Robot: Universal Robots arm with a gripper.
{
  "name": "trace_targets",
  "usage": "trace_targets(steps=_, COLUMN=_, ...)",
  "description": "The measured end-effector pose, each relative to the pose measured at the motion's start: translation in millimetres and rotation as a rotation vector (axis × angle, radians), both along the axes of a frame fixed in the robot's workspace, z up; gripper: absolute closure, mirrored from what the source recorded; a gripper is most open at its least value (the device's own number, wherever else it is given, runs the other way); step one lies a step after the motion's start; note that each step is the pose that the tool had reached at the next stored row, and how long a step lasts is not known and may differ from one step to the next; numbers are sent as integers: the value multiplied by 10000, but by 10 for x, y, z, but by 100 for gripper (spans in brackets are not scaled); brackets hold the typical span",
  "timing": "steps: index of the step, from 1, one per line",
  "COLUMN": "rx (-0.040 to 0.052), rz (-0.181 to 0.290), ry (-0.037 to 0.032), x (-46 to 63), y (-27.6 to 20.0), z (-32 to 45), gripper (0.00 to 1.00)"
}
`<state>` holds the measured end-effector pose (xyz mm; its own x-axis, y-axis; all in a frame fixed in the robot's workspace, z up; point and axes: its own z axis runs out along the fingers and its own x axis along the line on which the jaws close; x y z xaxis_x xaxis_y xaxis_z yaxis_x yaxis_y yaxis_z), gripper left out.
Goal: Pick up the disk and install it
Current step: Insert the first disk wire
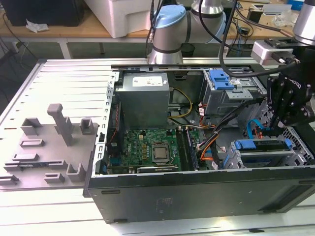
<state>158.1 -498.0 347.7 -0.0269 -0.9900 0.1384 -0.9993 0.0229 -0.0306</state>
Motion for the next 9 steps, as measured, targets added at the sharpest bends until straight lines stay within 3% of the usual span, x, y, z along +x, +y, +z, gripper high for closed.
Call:
trace_targets(steps=7, rx=111, rz=0, ry=0, x=0, y=-51, z=27, gripper=83)
trace_targets(steps=9, rx=249, rz=0, ry=-3, x=0, y=-72, z=35, gripper=83)
